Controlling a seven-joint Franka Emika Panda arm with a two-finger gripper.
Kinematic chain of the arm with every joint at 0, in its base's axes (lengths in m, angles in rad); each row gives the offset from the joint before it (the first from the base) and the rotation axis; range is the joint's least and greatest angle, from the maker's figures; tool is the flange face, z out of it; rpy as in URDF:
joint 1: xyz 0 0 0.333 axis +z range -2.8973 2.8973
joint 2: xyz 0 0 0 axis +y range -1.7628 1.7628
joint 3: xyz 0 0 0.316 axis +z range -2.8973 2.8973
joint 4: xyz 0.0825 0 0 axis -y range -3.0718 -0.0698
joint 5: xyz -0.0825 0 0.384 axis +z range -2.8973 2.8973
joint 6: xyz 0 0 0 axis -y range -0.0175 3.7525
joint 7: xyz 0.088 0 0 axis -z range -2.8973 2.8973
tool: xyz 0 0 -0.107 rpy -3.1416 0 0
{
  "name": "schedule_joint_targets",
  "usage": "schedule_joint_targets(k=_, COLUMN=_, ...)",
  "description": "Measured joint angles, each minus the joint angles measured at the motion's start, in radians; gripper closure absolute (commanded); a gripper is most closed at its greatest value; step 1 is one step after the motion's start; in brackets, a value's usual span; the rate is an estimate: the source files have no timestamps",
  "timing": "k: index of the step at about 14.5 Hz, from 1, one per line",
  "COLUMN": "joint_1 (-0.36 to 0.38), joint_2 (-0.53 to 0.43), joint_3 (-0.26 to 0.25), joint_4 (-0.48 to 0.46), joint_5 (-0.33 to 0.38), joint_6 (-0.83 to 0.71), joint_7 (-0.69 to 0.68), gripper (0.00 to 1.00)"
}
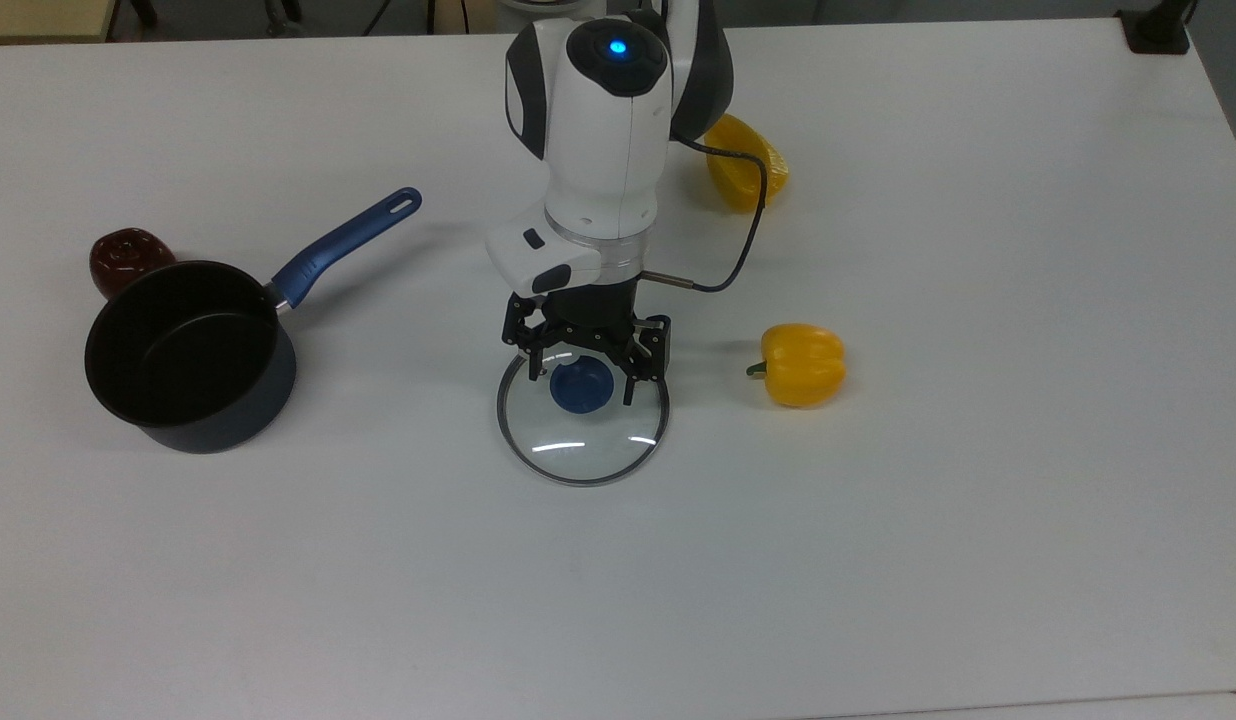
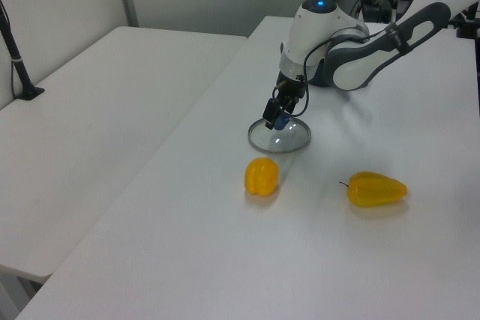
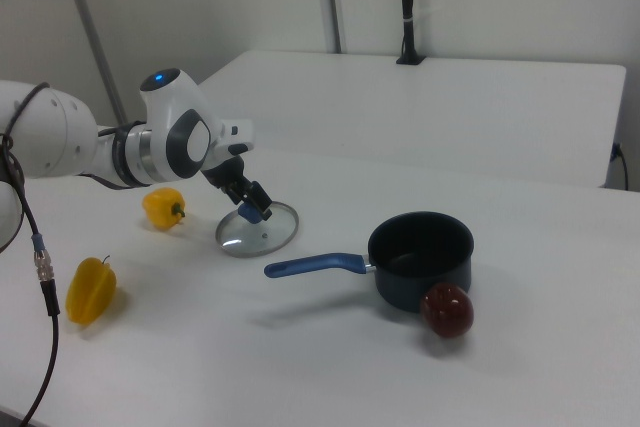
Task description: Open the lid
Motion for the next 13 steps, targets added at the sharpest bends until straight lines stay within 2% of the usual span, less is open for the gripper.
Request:
schedule_joint_targets(k=3, joint_1=0.000, joint_2=-0.013, joint_3=0.000, joint_4=0.006, joint_5=0.000, joint_6=-0.023, joint_7=0.000, gripper=0.00)
schedule_joint_targets(k=7, joint_1=0.000, joint_2=-0.083, joint_3=0.000, joint_4=0.022, joint_5=0.000, joint_6=-0.160, joint_7=-0.005, gripper=0.00)
schedule_joint_targets(k=13, joint_1=-0.001, joint_2=-0.243, joint_3=0.000, joint_4=0.026, joint_5=0.010, joint_6=-0.459, joint_7=-0.174, gripper=0.00)
